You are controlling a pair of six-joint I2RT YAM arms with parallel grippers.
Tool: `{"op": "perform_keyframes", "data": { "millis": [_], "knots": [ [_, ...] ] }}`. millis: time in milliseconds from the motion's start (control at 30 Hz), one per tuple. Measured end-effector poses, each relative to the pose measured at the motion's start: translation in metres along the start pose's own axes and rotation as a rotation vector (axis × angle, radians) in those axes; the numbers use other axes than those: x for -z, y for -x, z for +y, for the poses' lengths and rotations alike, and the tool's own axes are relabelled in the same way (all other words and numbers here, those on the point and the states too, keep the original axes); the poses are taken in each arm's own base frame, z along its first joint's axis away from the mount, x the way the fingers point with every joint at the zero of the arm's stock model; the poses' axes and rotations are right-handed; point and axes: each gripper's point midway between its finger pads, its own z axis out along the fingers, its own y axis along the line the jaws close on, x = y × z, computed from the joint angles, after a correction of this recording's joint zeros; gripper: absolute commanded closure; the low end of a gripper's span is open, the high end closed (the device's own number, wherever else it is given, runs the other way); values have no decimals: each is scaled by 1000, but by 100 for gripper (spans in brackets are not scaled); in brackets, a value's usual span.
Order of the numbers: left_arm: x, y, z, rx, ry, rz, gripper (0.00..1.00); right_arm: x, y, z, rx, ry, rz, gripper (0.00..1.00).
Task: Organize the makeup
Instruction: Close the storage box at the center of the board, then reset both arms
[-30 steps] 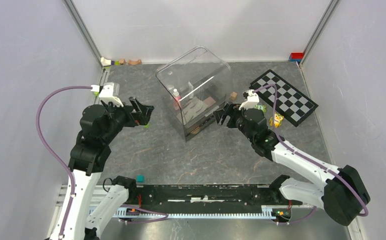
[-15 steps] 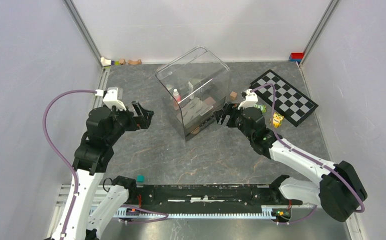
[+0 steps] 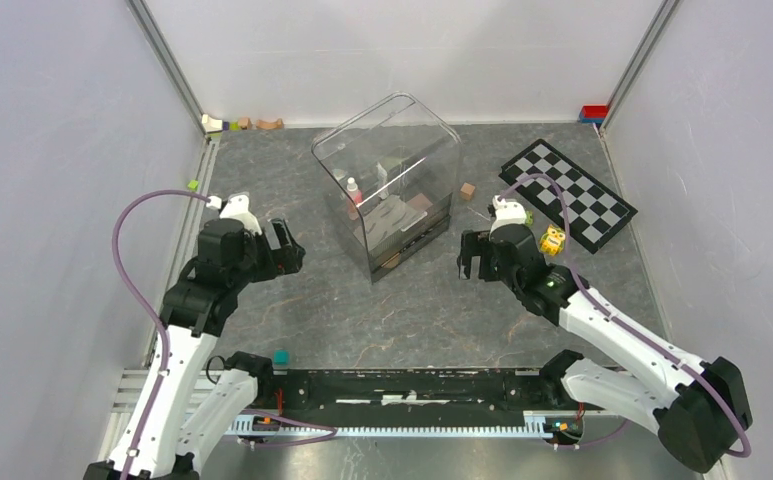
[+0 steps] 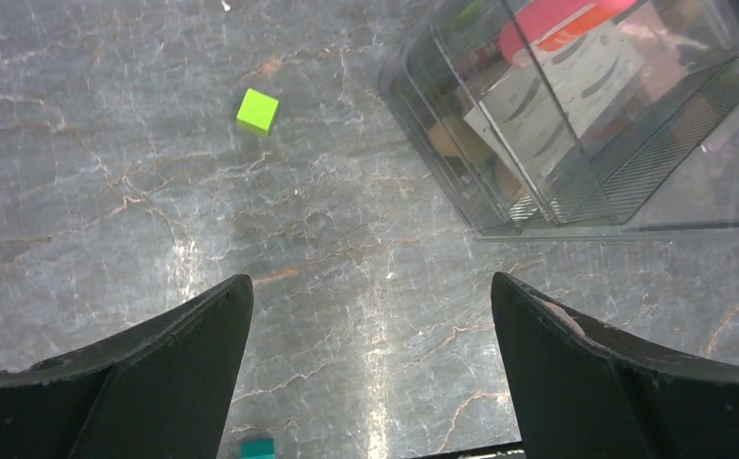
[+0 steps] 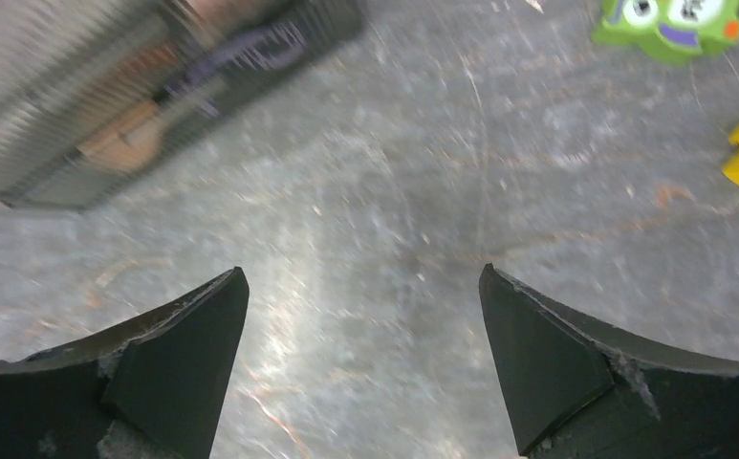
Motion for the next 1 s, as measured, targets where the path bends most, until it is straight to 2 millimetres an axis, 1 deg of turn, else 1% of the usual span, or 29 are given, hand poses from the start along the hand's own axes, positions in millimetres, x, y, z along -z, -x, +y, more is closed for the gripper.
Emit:
{"op": "perform_keyframes", "data": {
  "millis": [100,200,333,467,633,767,900,1000],
  "knots": [
    [-3,-6,3,16,19,32,0,6,-22,-14,46,-46,87,2],
    [-7,-10,7,21,42,51,0,13,-36,-22,78,-66,148,2],
    [-14,-21,17,74,103,76,0,20,-39,-25,91,-64,156,2],
    [-20,-33,30,123,193,115,0,23,-44,-30,98,-70,152,2],
    [-20,-33,40,154,266,121,0,20,-69,-43,120,-113,227,2],
    [-15,-24,40,156,278,102,0,19,-90,-50,143,-133,295,2],
    [-14,-20,36,148,262,107,0,18,-98,-50,156,-129,333,2],
    [-16,-23,35,135,254,129,0,19,-101,-46,161,-103,352,2]
  ]
}}
